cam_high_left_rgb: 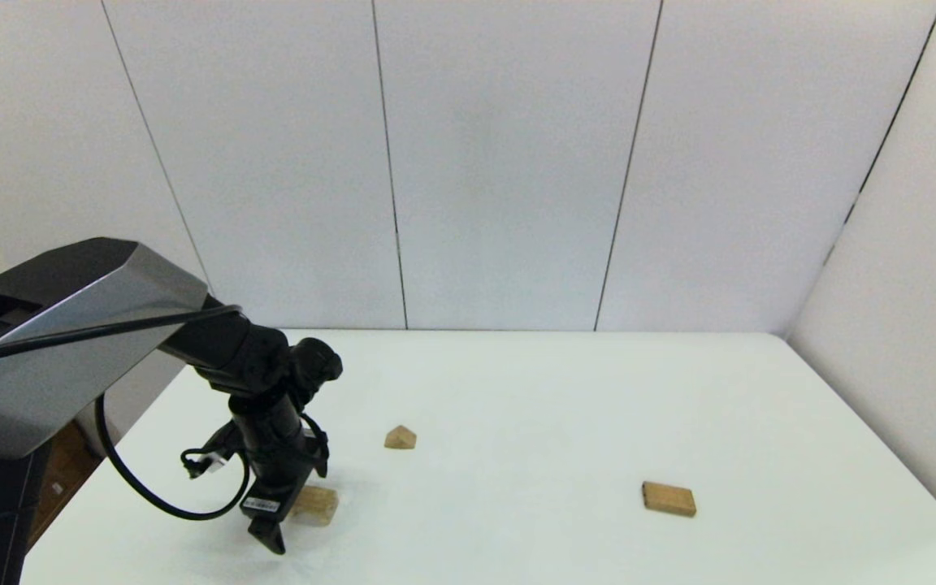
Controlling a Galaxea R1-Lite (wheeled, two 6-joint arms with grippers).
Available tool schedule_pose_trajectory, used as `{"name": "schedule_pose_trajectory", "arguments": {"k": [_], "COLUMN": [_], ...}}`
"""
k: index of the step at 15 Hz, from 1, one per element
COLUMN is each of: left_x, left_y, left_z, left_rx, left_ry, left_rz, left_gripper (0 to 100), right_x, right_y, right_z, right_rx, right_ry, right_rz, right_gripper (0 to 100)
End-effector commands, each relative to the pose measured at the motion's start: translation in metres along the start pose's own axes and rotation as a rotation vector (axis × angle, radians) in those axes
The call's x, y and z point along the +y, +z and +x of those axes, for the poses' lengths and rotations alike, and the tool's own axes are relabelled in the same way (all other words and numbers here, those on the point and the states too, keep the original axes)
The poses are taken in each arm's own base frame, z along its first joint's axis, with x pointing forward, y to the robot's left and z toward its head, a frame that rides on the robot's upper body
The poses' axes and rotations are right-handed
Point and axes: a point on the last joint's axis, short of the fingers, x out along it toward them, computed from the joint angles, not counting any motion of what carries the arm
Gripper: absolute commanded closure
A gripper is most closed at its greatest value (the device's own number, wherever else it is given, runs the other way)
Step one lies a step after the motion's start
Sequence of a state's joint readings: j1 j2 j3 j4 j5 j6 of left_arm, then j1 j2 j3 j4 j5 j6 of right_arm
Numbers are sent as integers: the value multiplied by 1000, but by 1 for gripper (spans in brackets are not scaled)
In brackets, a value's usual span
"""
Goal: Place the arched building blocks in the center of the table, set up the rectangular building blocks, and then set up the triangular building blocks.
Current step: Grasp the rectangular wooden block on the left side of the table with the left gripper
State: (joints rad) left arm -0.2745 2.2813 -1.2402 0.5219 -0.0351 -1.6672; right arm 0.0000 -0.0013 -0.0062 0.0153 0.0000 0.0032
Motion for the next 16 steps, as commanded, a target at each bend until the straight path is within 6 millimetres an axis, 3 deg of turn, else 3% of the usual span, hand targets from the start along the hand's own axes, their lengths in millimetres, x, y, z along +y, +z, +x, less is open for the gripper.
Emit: {"name": "schedule_pose_trajectory", "arguments": {"k": [1, 9, 10, 16], "left_x": [-5, -8, -8, -8], "left_y": [-1, -4, -5, -4], "left_z": [-2, 1, 1, 1], "left_rx": [1, 1, 1, 1], "left_ry": [-17, -18, -18, -19], "left_rz": [-35, -24, -22, -25], "left_gripper": [0, 0, 100, 100], "right_x": [0, 0, 0, 0], "right_y": [0, 0, 0, 0], "right_z": [0, 0, 0, 0], "right_rx": [0, 0, 0, 0], "right_ry": [0, 0, 0, 0], "right_rz": [0, 0, 0, 0], "right_gripper": [0, 0, 0, 0]}}
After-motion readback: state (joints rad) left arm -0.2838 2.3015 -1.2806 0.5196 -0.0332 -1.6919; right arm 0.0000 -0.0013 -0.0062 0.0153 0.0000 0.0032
